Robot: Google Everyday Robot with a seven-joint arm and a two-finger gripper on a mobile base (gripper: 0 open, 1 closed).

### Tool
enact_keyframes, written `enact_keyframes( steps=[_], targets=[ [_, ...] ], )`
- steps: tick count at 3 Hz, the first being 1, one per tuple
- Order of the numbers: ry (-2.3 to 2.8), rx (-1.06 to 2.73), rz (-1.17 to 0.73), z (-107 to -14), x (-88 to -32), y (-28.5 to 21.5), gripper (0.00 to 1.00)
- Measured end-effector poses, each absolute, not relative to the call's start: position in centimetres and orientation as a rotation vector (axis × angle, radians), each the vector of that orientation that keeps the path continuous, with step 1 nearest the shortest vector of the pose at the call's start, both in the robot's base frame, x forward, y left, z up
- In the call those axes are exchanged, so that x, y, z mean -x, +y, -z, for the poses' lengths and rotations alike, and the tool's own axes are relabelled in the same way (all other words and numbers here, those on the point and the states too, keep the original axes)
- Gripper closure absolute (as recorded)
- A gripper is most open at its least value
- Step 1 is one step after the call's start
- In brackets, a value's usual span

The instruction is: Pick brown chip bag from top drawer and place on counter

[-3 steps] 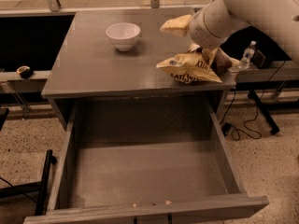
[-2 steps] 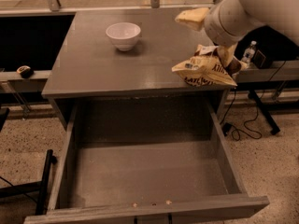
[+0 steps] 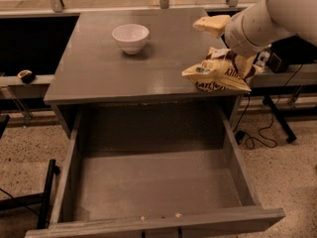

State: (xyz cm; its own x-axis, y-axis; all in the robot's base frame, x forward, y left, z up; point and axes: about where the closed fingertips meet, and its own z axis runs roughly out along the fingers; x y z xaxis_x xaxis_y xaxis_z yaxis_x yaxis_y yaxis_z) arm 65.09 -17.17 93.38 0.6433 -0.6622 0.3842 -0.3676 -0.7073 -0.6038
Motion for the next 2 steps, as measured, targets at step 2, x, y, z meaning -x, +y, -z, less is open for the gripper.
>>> enact_keyframes(
  steps=[2],
  targets=[
    [0.893,2.260,0.954,-97.3,-61.9,-20.5,0.00]
  ],
)
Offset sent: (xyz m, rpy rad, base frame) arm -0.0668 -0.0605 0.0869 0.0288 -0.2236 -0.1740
